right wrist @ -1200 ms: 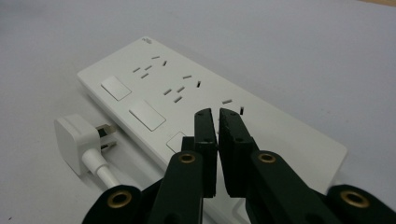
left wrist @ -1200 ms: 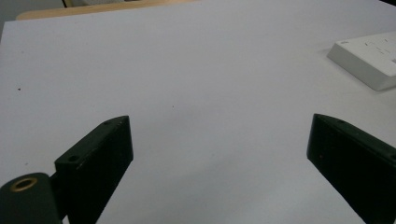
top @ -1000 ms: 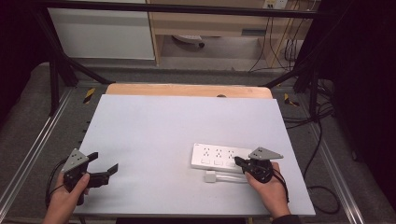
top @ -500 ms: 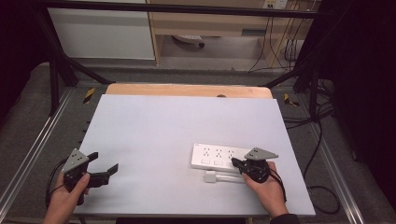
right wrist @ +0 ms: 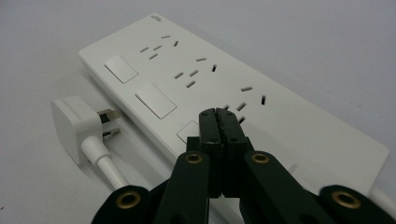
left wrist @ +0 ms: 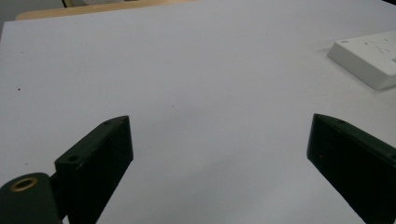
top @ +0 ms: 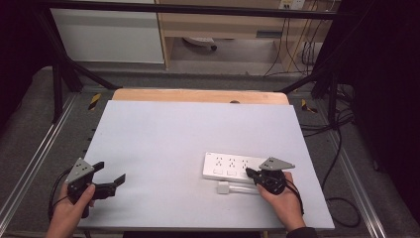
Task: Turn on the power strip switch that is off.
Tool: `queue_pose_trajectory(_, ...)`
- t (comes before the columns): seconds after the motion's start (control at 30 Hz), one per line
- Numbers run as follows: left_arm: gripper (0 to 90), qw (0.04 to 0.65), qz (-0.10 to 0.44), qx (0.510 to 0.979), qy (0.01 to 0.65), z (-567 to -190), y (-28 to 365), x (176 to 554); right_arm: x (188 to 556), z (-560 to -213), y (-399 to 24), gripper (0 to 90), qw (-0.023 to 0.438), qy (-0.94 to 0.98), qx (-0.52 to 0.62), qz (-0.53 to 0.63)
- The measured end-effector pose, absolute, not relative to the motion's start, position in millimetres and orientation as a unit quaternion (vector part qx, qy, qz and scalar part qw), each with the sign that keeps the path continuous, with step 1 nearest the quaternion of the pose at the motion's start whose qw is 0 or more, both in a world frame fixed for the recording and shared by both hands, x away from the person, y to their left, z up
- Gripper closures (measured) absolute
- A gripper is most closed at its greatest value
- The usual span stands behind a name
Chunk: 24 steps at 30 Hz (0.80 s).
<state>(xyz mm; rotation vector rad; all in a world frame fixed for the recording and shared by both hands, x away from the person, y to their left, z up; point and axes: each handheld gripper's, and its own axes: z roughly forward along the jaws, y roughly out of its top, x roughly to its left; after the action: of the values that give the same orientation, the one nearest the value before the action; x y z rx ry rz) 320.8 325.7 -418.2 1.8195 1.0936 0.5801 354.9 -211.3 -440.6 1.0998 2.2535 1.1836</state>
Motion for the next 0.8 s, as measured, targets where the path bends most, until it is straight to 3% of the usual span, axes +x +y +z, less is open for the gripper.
queue_pose_trajectory(0.8,7.2,0.451,0.235,0.738,0.444,-418.6,325.3,320.9,355.0,-442.5,-213.3,90.0,0.178,0.794,0.393,0.428)
